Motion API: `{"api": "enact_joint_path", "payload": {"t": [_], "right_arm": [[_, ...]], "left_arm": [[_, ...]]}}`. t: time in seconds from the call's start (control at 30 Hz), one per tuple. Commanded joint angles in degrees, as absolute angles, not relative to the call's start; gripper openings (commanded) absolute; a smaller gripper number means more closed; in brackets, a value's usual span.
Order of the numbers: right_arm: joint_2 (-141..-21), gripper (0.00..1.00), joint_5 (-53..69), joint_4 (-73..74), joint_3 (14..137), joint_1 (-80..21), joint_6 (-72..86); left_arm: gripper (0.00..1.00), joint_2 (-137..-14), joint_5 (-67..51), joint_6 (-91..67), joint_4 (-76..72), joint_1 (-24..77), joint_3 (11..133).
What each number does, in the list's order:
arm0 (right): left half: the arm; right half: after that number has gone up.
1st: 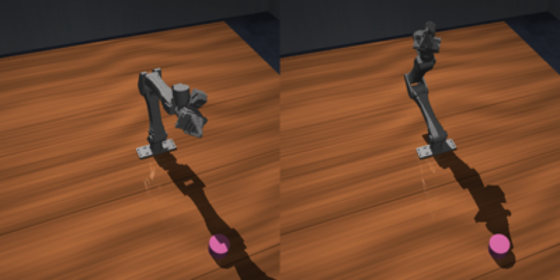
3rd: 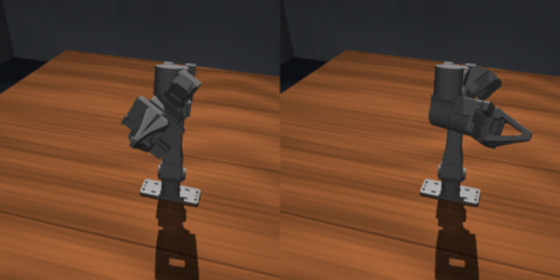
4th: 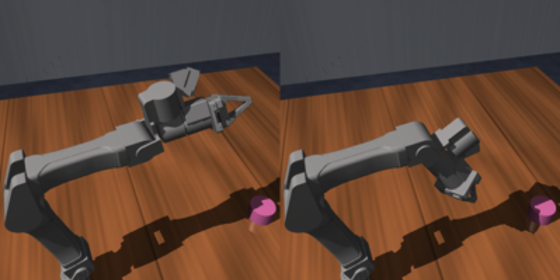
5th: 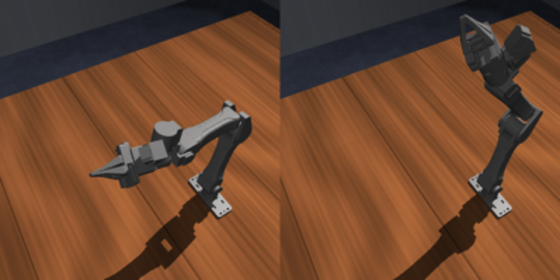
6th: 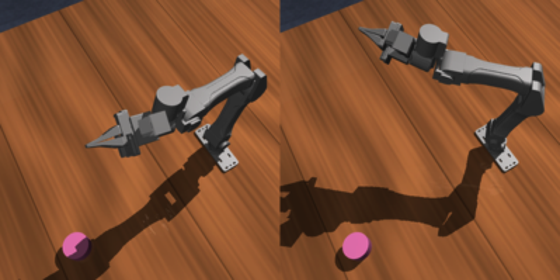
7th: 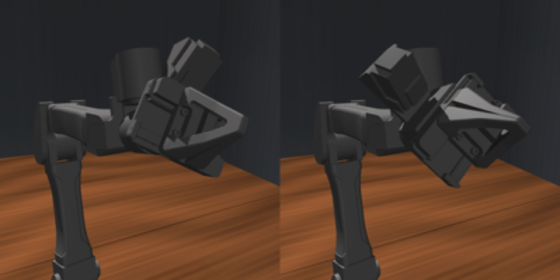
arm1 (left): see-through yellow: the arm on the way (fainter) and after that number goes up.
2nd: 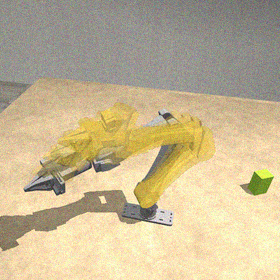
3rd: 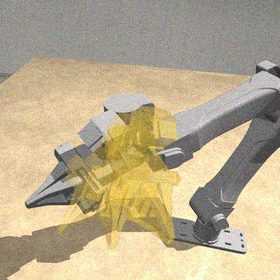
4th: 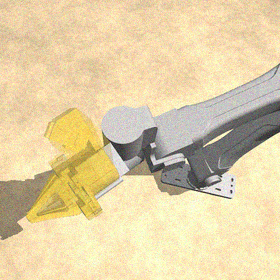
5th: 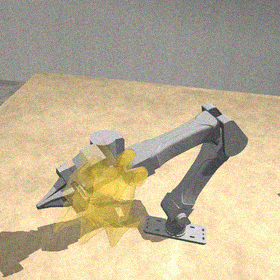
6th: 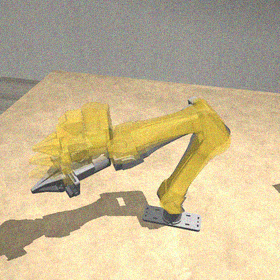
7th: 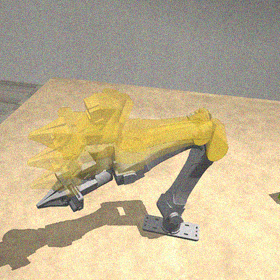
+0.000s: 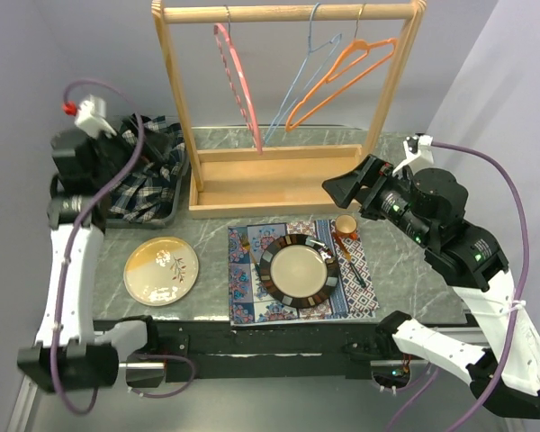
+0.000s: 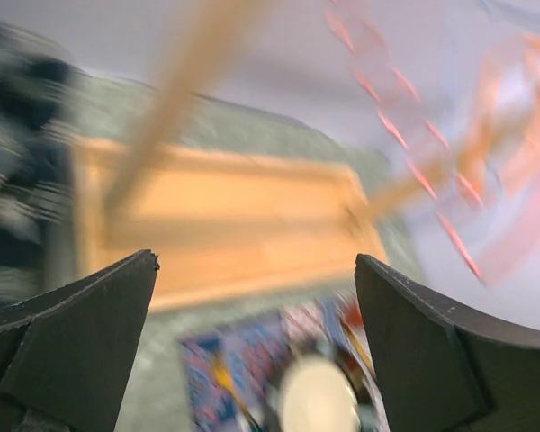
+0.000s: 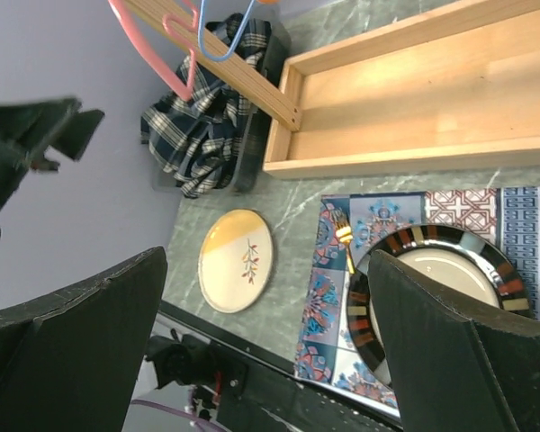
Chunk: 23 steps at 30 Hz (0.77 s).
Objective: Remove the skirt from the hanger
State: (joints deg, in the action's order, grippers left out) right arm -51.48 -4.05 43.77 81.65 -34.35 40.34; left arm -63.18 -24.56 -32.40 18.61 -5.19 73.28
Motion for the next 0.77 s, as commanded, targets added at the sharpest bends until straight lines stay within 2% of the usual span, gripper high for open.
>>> {"api": "enact_joint_path", "payload": {"t": [0.0,0.13,0.23,0.73], "right_arm": [[-51.1,1.0,-4.7,44.3,83.9,-34.6,38.1],[-50.5,1.0,-3.0,42.5,84.1,-34.5,38.1],[-49.8,1.0,-1.1,40.4,84.7,-34.5,37.4],[-49.3,1.0,-0.9,39.0,86.7,-34.6,36.9]], "left_arm": [[0.97,-56.7,-35.2,-36.2,10.7,2.3,65.1],[0.97,-51.3,-34.6,-38.9,6.4,11.9,62.0],[0.97,-50.3,-34.2,-39.5,6.9,15.2,62.2],[0.97,-47.5,-32.1,-38.1,7.9,17.7,63.5]]}}
